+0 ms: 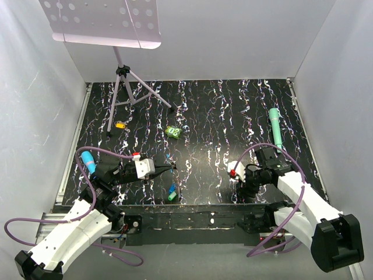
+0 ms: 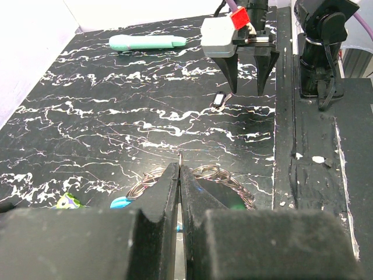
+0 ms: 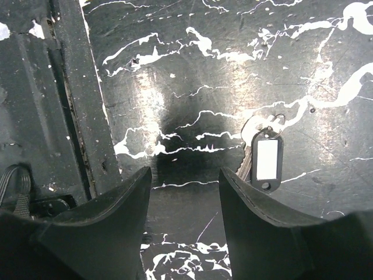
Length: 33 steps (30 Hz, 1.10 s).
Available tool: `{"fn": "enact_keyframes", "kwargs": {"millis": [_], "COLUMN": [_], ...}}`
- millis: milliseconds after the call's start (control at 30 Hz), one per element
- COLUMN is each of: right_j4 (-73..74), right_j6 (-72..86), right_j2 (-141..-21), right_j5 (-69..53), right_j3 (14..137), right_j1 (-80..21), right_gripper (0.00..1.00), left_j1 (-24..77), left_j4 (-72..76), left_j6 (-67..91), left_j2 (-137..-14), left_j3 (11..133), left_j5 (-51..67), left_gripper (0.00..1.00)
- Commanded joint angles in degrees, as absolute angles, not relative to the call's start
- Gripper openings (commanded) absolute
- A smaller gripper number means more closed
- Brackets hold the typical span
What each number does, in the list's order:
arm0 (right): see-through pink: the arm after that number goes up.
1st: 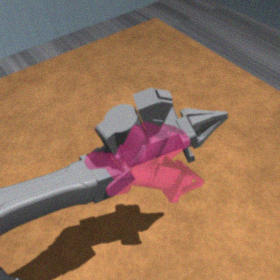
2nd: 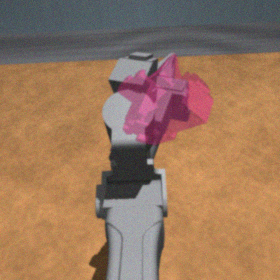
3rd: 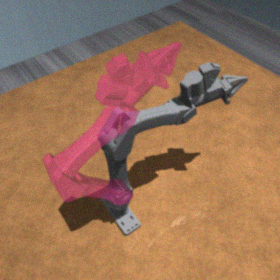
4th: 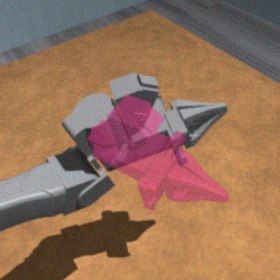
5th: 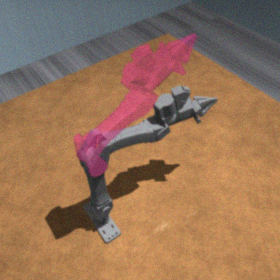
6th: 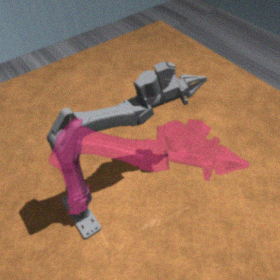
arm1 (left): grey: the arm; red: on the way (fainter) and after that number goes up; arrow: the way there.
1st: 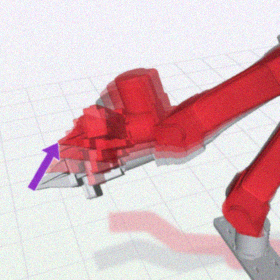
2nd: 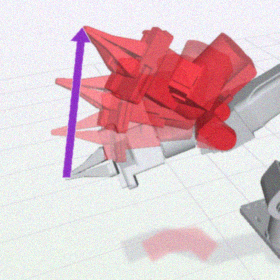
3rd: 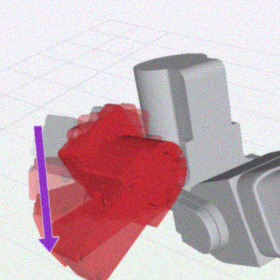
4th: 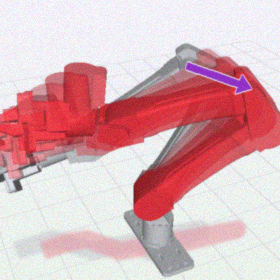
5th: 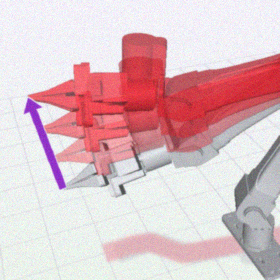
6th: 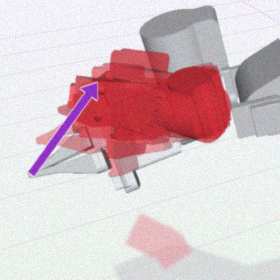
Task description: Put the keys on the keyring
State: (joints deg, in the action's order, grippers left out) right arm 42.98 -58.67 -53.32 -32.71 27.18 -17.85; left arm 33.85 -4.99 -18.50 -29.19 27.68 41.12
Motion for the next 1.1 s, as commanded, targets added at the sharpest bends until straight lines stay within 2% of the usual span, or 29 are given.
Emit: {"fn": "enact_keyframes", "kwargs": {"millis": [0, 1067], "right_j4": [40.5, 35.9], "right_j6": [-56.5, -45.8], "right_j2": [-53.7, -61.3], "right_j5": [-31.6, -25.8], "right_j3": [27.2, 28.9], "right_j1": [-18.9, -24.9], "right_gripper": [0.58, 0.57], "left_j1": [33.4, 33.3], "left_j4": [-4.1, -4.6], "left_j6": [-19.3, -19.5], "left_j2": [-29.0, -28.9], "left_j3": [30.1, 30.1], "left_j5": [41.5, 41.2], "left_gripper": [0.0, 0.0]}}
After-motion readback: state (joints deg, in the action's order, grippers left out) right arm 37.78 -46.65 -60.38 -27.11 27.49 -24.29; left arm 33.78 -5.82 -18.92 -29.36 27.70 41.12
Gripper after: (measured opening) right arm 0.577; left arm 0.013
